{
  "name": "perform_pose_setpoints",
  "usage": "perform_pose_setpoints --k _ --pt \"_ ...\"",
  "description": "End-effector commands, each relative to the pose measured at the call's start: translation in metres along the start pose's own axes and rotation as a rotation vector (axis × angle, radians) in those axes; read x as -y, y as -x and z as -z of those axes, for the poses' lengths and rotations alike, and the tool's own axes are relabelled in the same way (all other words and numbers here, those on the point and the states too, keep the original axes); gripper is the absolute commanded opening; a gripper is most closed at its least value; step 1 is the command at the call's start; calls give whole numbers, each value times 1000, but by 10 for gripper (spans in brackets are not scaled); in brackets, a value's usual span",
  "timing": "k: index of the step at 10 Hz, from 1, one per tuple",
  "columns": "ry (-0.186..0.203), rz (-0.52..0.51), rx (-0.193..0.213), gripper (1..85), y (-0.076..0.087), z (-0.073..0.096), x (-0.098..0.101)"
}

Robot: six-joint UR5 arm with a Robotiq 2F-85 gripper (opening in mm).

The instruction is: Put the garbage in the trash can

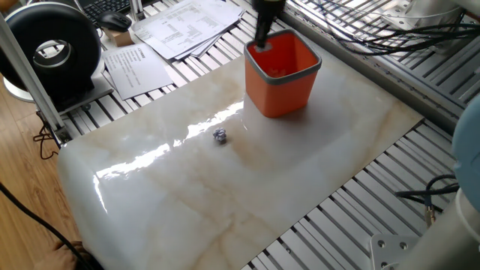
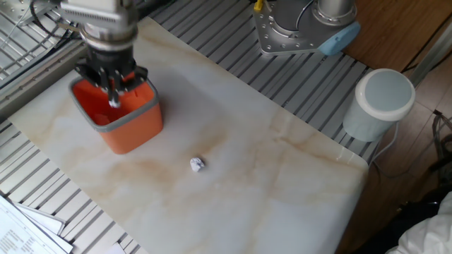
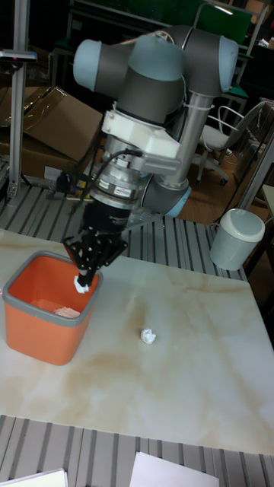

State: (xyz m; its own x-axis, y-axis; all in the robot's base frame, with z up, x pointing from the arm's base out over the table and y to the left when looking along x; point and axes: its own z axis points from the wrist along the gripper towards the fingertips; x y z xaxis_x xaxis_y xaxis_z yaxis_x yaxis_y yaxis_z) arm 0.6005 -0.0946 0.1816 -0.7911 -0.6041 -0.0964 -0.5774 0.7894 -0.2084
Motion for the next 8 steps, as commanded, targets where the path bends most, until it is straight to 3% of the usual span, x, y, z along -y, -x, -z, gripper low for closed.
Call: perform_pose_setpoints --k 1,2,4,6,7,8 --pt "-23 81 67 340 1 -18 17" --pt "-20 127 76 650 5 -27 16" --pt "-11 159 89 717 9 -29 13" --pt "4 164 104 723 12 -23 9" --pt "30 165 125 713 21 -19 -1" --pt "80 136 164 707 35 -15 -18"
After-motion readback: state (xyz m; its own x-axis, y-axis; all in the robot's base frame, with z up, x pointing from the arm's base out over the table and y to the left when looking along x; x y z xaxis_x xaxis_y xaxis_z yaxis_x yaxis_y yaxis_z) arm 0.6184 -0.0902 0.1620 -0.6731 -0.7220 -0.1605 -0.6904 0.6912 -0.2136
